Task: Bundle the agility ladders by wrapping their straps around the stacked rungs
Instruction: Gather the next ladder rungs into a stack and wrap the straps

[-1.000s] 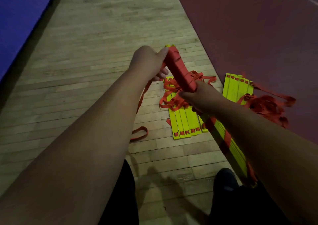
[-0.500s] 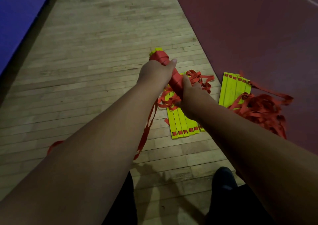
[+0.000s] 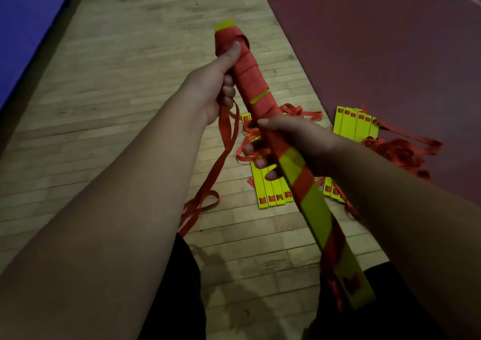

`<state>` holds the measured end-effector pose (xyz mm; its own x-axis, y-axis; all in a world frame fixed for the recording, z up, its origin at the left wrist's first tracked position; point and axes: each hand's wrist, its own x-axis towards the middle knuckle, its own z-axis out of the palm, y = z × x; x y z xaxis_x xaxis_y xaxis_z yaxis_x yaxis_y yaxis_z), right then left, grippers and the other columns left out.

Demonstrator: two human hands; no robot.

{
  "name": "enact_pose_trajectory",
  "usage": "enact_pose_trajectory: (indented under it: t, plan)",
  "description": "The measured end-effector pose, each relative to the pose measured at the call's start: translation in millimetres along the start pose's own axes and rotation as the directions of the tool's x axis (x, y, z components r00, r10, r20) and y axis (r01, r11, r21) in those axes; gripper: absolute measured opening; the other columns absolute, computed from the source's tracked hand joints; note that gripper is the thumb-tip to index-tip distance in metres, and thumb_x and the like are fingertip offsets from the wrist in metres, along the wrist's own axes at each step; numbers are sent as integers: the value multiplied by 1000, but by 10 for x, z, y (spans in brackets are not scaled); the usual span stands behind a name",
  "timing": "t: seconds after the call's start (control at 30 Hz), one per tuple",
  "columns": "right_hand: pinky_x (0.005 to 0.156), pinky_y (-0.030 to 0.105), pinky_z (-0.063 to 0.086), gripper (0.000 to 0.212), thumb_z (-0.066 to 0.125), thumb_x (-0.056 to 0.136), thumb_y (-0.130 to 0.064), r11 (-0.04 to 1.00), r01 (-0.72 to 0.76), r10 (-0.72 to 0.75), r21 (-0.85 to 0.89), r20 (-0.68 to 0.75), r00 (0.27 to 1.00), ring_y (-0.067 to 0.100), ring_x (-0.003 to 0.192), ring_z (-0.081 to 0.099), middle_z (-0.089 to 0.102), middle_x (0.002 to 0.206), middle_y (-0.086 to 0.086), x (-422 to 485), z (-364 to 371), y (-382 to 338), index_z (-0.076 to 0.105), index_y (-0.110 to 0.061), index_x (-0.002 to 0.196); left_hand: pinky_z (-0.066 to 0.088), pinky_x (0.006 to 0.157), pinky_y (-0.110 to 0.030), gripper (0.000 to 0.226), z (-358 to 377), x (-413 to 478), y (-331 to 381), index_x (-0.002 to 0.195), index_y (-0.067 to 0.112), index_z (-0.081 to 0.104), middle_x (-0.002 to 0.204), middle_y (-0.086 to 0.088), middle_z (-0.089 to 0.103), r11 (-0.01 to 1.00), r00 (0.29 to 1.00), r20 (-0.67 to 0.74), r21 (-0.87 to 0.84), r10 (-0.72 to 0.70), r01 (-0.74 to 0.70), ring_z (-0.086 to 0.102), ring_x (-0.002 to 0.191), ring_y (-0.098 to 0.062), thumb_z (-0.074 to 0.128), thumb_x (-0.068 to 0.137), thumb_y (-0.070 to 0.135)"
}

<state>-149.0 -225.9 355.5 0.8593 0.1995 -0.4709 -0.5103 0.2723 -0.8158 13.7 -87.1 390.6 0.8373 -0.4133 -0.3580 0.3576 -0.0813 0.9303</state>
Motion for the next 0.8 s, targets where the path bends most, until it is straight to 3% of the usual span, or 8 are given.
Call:
enact_pose_trajectory:
  t: [0.07,0.13,0.23,0.37,0.5,0.57,0.7,0.8]
  plan:
    - [62,35,54,30,65,101,-33,999,9,-10,-39,-25,1000,22,64,60,69,92,10,45,10,20,55,-17,124,37,48,-22,44,-26,1,-13,83,25,57,61,9,47,1000,1000,-3,29,-7,7,43,49,-5,79,92,62]
    - [58,34,51,27,70,100,-31,992,10,-27,-125,-137,990,22,60,57,63,83,9,87,9,28,56,-16,118,44,49,-22,48,-44,4,-34,86,20,64,62,8,57,992,999,-50,130,2,4,51,52,-6,75,93,66]
    - [54,35,54,25,73,99,-26,926,-29,-114,-375,-353,929,25,65,63,64,85,12,101,-2,63,59,-18,118,49,50,-22,57,14,16,-116,87,10,70,61,3,67,942,992,-118,337,33,9,60,53,-10,58,105,63]
    - [49,33,55,31,72,100,-27,818,-122,-233,-561,-518,823,24,64,66,67,90,11,201,-3,187,55,-22,125,53,49,-25,71,210,7,-234,95,1,72,71,-10,77,925,992,-126,379,13,36,67,51,-17,38,114,59]
    - [67,37,49,36,71,99,-27,644,-199,-453,-739,-577,680,26,83,64,64,95,3,272,-31,270,48,-18,124,60,56,-33,85,458,-78,-300,94,-4,72,71,-16,77,899,997,-32,432,-66,73,71,53,-24,33,110,70]
    - [73,37,47,42,71,99,-27,613,-222,-462,-759,-572,678,27,88,61,61,101,4,269,-21,282,43,-15,128,59,53,-31,83,561,-127,-348,95,-1,74,65,-10,76,849,997,-10,523,-73,67,72,51,-22,37,108,72]
    - [85,51,62,58,75,89,-36,592,-242,-418,-769,-549,724,31,97,68,61,115,10,300,26,318,39,-19,130,57,52,-30,71,580,-136,-456,92,3,73,62,-7,74,801,997,-68,595,-24,60,72,51,-22,51,105,69]
    - [72,38,58,55,74,92,-37,587,-196,-425,-786,-505,752,22,89,67,62,111,8,296,48,228,40,-19,132,51,49,-28,56,466,-92,-441,93,5,74,63,-5,68,855,994,-109,518,31,30,61,48,-18,62,103,58]
